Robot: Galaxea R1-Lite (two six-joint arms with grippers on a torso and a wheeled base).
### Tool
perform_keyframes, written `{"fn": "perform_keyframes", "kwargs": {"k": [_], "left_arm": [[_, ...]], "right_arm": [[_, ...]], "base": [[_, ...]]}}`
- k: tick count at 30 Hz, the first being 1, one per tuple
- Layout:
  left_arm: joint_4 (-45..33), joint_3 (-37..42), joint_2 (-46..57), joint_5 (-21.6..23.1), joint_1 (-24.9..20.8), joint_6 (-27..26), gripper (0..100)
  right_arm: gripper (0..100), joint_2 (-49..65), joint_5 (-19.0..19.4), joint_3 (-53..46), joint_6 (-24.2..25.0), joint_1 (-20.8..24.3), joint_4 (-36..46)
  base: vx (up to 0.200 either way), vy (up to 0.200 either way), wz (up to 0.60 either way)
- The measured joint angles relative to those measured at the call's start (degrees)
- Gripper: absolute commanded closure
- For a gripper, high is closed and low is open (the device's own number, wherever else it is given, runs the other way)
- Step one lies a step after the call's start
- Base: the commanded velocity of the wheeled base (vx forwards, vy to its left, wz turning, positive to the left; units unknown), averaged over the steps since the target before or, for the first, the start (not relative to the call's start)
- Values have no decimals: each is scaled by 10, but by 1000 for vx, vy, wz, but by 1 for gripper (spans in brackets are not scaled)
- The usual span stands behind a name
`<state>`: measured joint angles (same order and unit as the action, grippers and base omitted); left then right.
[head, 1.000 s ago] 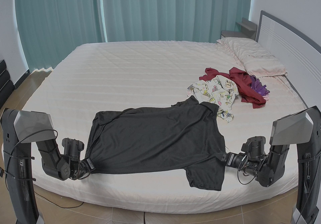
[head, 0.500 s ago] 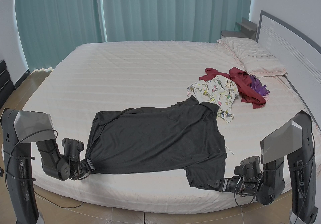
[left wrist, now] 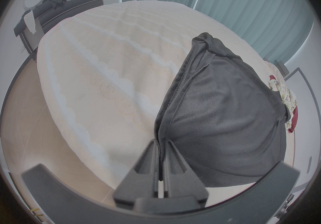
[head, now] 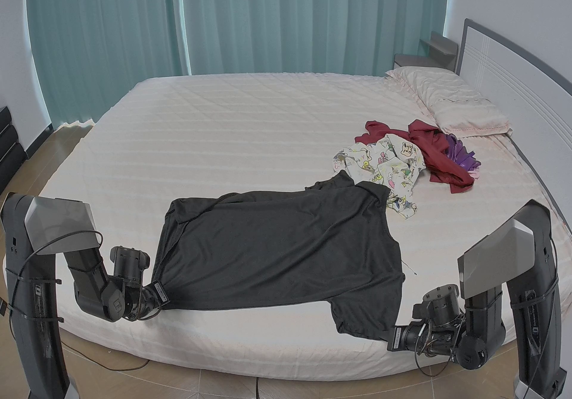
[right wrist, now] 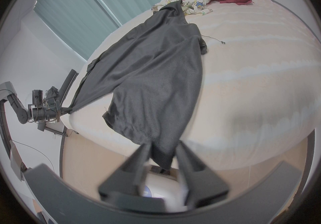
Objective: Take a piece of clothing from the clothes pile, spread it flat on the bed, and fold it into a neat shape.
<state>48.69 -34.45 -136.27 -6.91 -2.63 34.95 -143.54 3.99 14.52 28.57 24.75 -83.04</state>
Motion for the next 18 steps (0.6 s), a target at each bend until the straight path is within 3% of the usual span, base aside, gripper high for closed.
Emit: {"fn": "perform_keyframes", "kwargs": {"k": [12,18], "left_arm": [[43,52,10,1,-1,-8,100],[48,100,26,2,-1,-64,100]], "right_arm": [[100,16,22,-110,-41,-10,-28],[100,18,26,-132,-67,-6,-34]], "base": [[0,0,0],[0,0,0]]}}
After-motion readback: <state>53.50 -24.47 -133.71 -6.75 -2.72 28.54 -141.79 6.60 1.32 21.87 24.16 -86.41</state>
